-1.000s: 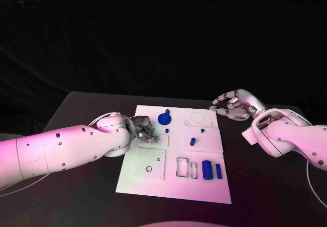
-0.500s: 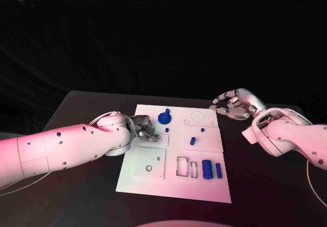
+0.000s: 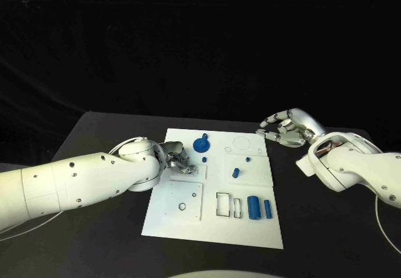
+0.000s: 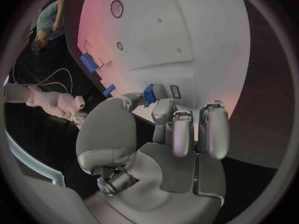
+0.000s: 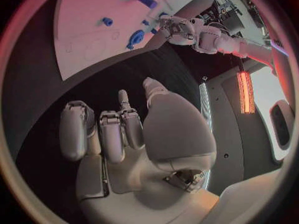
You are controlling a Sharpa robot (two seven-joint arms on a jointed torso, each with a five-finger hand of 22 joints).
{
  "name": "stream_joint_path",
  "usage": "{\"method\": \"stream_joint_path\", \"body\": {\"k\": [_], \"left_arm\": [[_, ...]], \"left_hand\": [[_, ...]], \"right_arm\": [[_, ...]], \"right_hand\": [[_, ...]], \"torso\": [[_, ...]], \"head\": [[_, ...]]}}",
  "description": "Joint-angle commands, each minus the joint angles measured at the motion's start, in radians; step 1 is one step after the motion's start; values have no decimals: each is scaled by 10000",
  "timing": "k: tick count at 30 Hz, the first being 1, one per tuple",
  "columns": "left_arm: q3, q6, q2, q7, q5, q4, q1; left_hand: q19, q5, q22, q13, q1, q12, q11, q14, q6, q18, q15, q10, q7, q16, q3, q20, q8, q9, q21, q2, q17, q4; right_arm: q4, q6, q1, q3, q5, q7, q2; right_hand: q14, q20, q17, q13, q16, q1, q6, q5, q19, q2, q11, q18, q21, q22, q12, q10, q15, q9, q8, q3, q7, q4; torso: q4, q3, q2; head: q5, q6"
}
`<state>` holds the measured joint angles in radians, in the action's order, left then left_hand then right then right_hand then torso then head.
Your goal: Assemble the parts on the task board
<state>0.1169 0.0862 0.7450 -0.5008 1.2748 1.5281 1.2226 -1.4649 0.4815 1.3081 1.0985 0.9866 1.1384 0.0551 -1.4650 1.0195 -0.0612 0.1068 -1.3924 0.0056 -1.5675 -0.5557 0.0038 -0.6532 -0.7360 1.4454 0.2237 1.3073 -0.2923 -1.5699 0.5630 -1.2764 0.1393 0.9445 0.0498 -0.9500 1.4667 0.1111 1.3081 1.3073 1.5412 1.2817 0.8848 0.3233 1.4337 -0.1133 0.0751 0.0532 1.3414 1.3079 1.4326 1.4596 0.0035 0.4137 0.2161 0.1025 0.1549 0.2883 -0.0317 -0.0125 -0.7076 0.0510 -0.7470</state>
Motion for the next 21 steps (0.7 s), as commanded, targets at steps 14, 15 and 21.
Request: {"method": "stream_joint_path", "body": {"k": [14,15,21], "left_arm": [[89,-562,-22,-69,-342,-8,-113],[88,-564,-17,-67,-373,-4,-113],[56,-578,20,-60,-550,35,-109]], "left_hand": [[-137,20,153,26,-237,47,13,-1058,59,99,32,-71,52,-33,204,-32,66,37,48,-15,2635,-1],[-137,21,154,17,-286,36,12,-1058,63,99,31,-67,53,-33,263,-31,73,43,47,-2,2635,-1],[-138,25,157,29,-365,45,11,-1058,66,100,30,-69,53,-33,362,-30,85,53,47,20,2635,-4]], "right_arm": [[-4,-124,6,0,129,47,-3],[-3,-125,6,0,129,47,-3],[5,-126,7,0,129,46,6]], "right_hand": [[785,-66,1463,1253,-62,-109,-50,12,-2,27,-46,66,-52,965,-31,-5,-48,13,69,-55,-13,26],[785,-66,1463,1253,-62,-109,-50,12,-2,27,-46,66,-52,965,-31,-5,-48,13,69,-55,-13,26],[785,-66,1463,1253,-62,-109,-50,12,-2,27,-46,66,-52,965,-31,-5,-48,13,69,-55,-13,26]], "torso": [[-4,-5,1],[-4,-6,0],[-2,1,2]], "head": [[10,-31],[5,-40],[6,-36]]}}
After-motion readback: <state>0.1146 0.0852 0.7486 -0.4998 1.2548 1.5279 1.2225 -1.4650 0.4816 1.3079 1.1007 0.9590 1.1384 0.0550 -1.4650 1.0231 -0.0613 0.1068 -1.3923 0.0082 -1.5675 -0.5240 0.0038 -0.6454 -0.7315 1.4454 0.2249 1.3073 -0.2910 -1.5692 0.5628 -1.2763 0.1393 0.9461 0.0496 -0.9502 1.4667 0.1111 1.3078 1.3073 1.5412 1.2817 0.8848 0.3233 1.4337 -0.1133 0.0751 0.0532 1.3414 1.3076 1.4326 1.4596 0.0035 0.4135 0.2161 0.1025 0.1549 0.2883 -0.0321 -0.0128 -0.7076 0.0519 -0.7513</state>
